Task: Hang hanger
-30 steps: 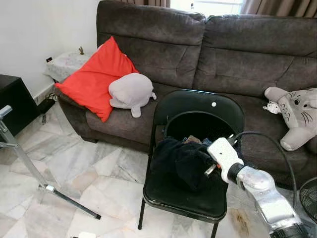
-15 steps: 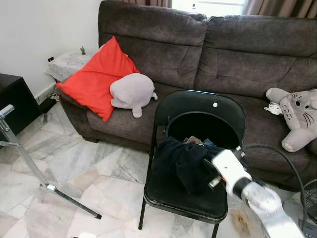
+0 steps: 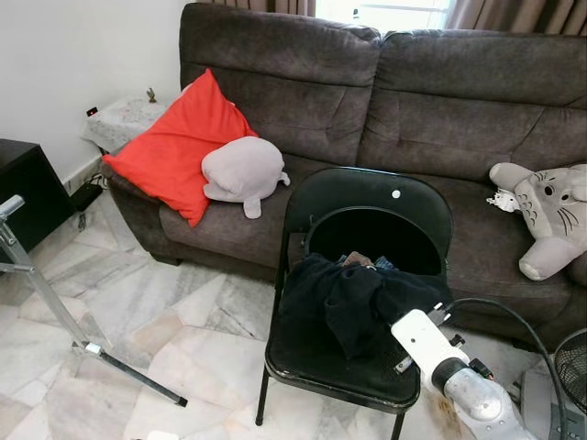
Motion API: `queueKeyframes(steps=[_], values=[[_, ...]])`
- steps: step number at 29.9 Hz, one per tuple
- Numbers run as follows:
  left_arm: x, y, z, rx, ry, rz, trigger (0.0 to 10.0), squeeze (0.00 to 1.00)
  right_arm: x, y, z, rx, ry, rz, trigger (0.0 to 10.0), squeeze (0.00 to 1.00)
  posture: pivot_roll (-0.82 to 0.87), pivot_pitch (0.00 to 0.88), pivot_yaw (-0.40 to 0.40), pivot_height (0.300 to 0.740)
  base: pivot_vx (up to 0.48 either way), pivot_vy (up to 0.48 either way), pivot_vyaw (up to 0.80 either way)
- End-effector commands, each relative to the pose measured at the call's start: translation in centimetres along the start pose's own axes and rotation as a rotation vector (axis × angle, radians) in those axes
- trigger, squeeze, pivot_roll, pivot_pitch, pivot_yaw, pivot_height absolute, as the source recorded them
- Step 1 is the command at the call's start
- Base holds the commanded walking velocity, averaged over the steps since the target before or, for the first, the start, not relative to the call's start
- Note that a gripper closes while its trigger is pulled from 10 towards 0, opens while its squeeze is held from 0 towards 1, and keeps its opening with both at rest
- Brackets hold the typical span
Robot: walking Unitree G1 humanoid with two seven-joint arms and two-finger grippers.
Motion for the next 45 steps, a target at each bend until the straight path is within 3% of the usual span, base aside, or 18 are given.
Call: queueKeyframes(steps=[1, 8, 15, 16, 17, 18, 21, 22, 23, 24, 26, 31, 32, 33, 35, 36, 37, 45], values=[[0.1, -0.1, -0.7, -0.026, 0.004, -0.005, 10.0, 0.00, -0.7, 1.0, 0.9, 0.033, -0.115, 0.063, 10.0, 0.00, 0.01, 0.035, 0.023, 0.740, 0.000, 0.000, 0.00], [0.1, -0.1, -0.8, -0.031, -0.005, -0.002, 10.0, 0.00, -1.1, 1.9, 1.6, 0.059, -0.198, 0.079, 10.0, 0.00, 0.02, 0.044, 0.017, 0.740, 0.000, 0.000, 0.00], [0.0, -0.1, -0.8, -0.035, -0.008, 0.001, 10.0, 0.00, -0.9, 1.5, 0.5, 0.030, -0.302, 0.062, 10.0, 0.01, 0.02, 0.047, 0.016, 0.740, 0.000, 0.000, 0.00], [0.0, -0.1, -0.8, -0.035, -0.007, 0.001, 10.0, 0.00, -1.0, 1.4, 0.4, 0.036, -0.299, 0.061, 10.0, 0.76, 0.02, 0.046, 0.017, 0.740, 0.000, 0.000, 0.00], [0.0, -0.1, -0.8, -0.035, -0.007, 0.001, 10.0, 0.00, -1.0, 1.4, 0.4, 0.036, -0.299, 0.061, 10.0, 0.76, 0.02, 0.046, 0.017, 0.740, 0.000, 0.000, 0.00], [0.0, -0.1, -0.8, -0.034, -0.007, 0.001, 10.0, 0.00, -1.0, 1.2, 0.4, 0.040, -0.298, 0.059, 10.0, 1.00, 0.02, 0.045, 0.016, 0.740, 0.000, 0.000, 0.00], [0.2, -0.1, -0.6, -0.029, -0.005, -0.003, 10.0, 0.00, -1.4, 0.6, 0.1, 0.050, -0.313, 0.053, 10.0, 1.00, 0.02, 0.044, 0.017, 0.740, 0.000, 0.000, 0.00], [0.3, -0.1, -0.6, -0.028, -0.004, -0.004, 10.0, 0.00, -1.4, 0.6, -0.1, 0.051, -0.329, 0.052, 10.0, 0.61, 0.01, 0.043, 0.018, 0.740, 0.000, 0.000, 0.00], [0.3, -0.1, -0.6, -0.028, -0.004, -0.004, 10.0, 0.00, -1.4, 0.6, -0.1, 0.051, -0.329, 0.052, 10.0, 0.61, 0.01, 0.043, 0.018, 0.740, 0.000, 0.000, 0.00], [0.5, 0.0, -0.5, -0.026, -0.002, -0.007, 10.0, 0.00, -1.4, 0.7, -0.4, 0.051, -0.413, 0.047, 10.0, 0.00, 0.01, 0.040, 0.019, 0.740, 0.000, 0.000, 0.00], [0.6, 0.0, -0.4, -0.024, -0.001, -0.010, 10.0, 0.00, -1.2, 0.9, -0.6, 0.060, -0.499, 0.036, 10.0, 0.00, 0.01, 0.040, 0.019, 0.740, 0.000, 0.000, 0.00], [0.7, 0.1, -0.3, -0.021, -0.001, -0.011, 10.0, 0.00, -0.7, 1.3, -0.4, 0.088, -0.578, 0.002, 10.0, 0.00, 0.02, 0.035, 0.015, 0.740, 0.000, 0.000, 0.00], [0.7, 0.1, -0.3, -0.020, -0.001, -0.010, 10.0, 0.00, -0.7, 1.4, -0.3, 0.100, -0.596, 0.000, 10.0, 0.92, 0.02, 0.035, 0.015, 0.740, 0.000, 0.000, 0.00], [0.7, 0.0, -0.3, -0.021, -0.004, -0.009, 10.0, 0.00, -0.7, 1.6, -0.1, 0.122, -0.631, -0.012, 10.0, 1.00, 0.02, 0.036, 0.015, 0.740, 0.000, 0.000, 0.00], [0.7, 0.0, -0.4, -0.022, -0.005, -0.010, 10.0, 0.00, -0.7, 1.8, -0.1, 0.135, -0.671, -0.017, 10.0, 1.00, 0.02, 0.036, 0.015, 0.740, 0.000, 0.000, 0.00], [0.7, 0.0, -0.4, -0.022, -0.006, -0.010, 10.0, 0.00, -0.7, 1.9, -0.1, 0.133, -0.687, -0.018, 10.0, 0.18, 0.02, 0.036, 0.015, 0.740, 0.000, 0.000, 0.00], [0.7, 0.0, -0.4, -0.023, -0.007, -0.010, 10.0, 0.00, -0.6, 1.9, -0.2, 0.131, -0.700, -0.019, 10.0, 0.00, 0.02, 0.036, 0.015, 0.740, 0.000, 0.000, 0.00], [0.7, 0.0, -0.4, -0.022, -0.009, -0.008, 10.0, 0.00, -0.5, 2.6, -0.8, 0.142, -0.803, -0.038, 10.0, 0.00, 0.02, 0.044, 0.017, 0.740, 0.000, 0.000, 0.00]])
Point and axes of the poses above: a point about 5 cm out from each wrist's last joint towards the gripper, its own y axis pointing out of the wrist towards the gripper, its own z axis along the axis of the wrist's last joint, x = y × z, the point moved 2 cm from there along y, pointing out of the wrist towards the gripper, and after that the axes turned 10 degrees about y, right-handed, at the moved point
